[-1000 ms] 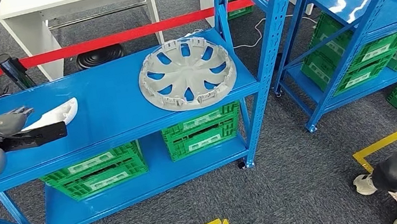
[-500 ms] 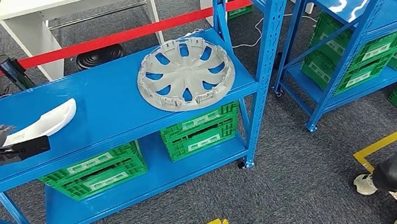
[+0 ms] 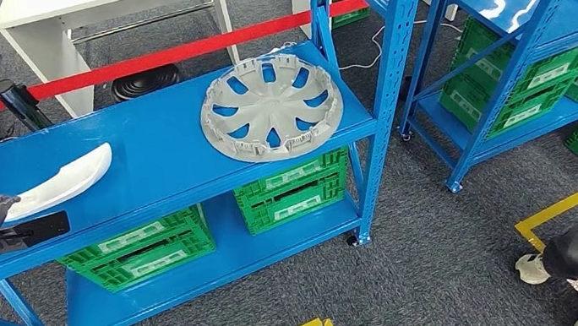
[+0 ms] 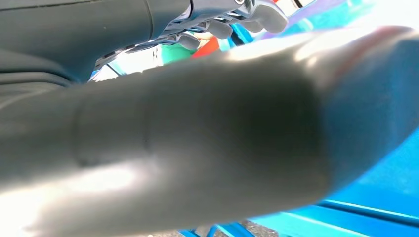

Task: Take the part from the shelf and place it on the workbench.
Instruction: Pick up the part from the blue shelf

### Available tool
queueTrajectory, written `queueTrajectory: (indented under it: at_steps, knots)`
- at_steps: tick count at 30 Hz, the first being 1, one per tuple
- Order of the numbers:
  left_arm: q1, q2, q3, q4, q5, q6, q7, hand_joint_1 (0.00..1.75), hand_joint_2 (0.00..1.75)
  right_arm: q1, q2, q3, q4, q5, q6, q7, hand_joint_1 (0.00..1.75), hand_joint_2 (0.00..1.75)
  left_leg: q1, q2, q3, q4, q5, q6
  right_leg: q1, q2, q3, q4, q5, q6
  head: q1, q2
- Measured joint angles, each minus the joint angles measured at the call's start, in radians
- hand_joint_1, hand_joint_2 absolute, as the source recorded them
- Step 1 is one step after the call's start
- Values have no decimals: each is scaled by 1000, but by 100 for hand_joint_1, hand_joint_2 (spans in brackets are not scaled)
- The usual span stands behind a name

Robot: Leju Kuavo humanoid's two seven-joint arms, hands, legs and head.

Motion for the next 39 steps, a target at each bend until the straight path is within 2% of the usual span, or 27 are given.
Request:
queueTrajectory:
  at_steps: [12,17,19,20,21,23,24,25,26,28,29,30,32,34,35,37,39]
  knots:
    - [34,-22,43,-6,1,49,-27,0,0,-2,15,4,0,-5,3,0,0,0,-5,0,0,2,-3,2,-4,0,1,-1,0,2,0,0]
    - [34,-34,54,-7,-3,49,-24,0,0,-2,23,4,0,-5,1,0,0,0,-10,0,1,6,-8,12,-10,0,4,-4,-1,14,0,0]
    - [34,-35,58,-9,-4,49,-24,0,0,-3,24,4,0,-5,1,0,0,0,-6,2,9,-4,-6,22,-11,0,2,8,-9,18,0,0]
    - [34,-36,59,-11,-4,50,-24,0,0,-3,25,4,0,-5,1,0,0,0,-4,4,13,-10,-5,27,-10,0,-10,36,-24,19,0,0]
    - [34,-39,61,-12,-6,52,-24,0,0,-3,25,4,0,-5,1,0,0,0,-3,5,17,-13,-5,32,-9,1,-35,87,-48,18,0,0]
    - [35,-46,66,-14,-14,56,-22,0,0,-3,25,4,0,-7,0,0,0,0,-5,6,19,-11,-10,37,-5,1,-112,225,-105,15,1,0]
    - [36,-51,68,-14,-19,57,-21,0,0,-2,25,4,0,-9,0,0,0,0,-6,6,19,-8,-13,37,-3,1,-145,278,-117,14,0,0]
    - [36,-56,70,-14,-25,58,-19,0,0,-2,25,4,0,-11,-1,0,0,0,-6,6,20,-5,-17,35,-2,1,-161,296,-109,13,1,0]
    - [35,-62,72,-14,-30,58,-17,0,0,-2,25,4,0,-14,-2,0,0,0,-6,5,21,0,-21,33,-2,1,-158,275,-83,12,0,0]
    - [30,-75,78,-15,-39,58,-10,0,0,-2,25,4,-2,-18,-6,0,0,0,-5,3,24,12,-32,24,-2,-1,-107,152,-13,6,1,0]
    - [25,-82,82,-15,-43,58,-5,0,0,-2,24,4,-2,-20,-9,0,0,0,-6,2,23,20,-39,17,0,-2,-84,97,8,2,0,0]
    - [19,-90,86,-15,-48,58,0,0,0,-2,24,4,-3,-23,-11,-2,0,0,-7,1,22,26,-44,10,1,-2,-70,63,17,-3,0,0]
    - [6,-105,91,-15,-56,58,7,0,0,-2,24,4,-3,-26,-13,-4,0,0,-9,-2,22,27,-49,-3,5,-1,-66,51,14,-15,-1,0]
    - [-6,-116,95,-17,-63,57,11,0,0,-2,25,4,-3,-29,-14,-4,0,0,-6,0,23,29,-54,-16,3,0,-58,47,13,-29,-1,0]
    - [-12,-120,97,-17,-67,56,12,0,0,-2,25,4,-3,-30,-15,-5,0,0,-5,2,15,49,-66,-22,1,1,-53,43,12,-35,-2,0]
    - [-23,-126,102,-17,-73,56,13,0,0,-1,24,3,-3,-32,-16,-5,0,0,-2,7,-34,150,-111,-33,-1,1,-43,40,9,-45,-6,0]
    - [-27,-133,105,-16,-76,56,14,0,0,1,24,3,-3,-35,-17,-5,0,0,1,9,-108,277,-152,-40,-1,2,-36,40,2,-49,-7,0]
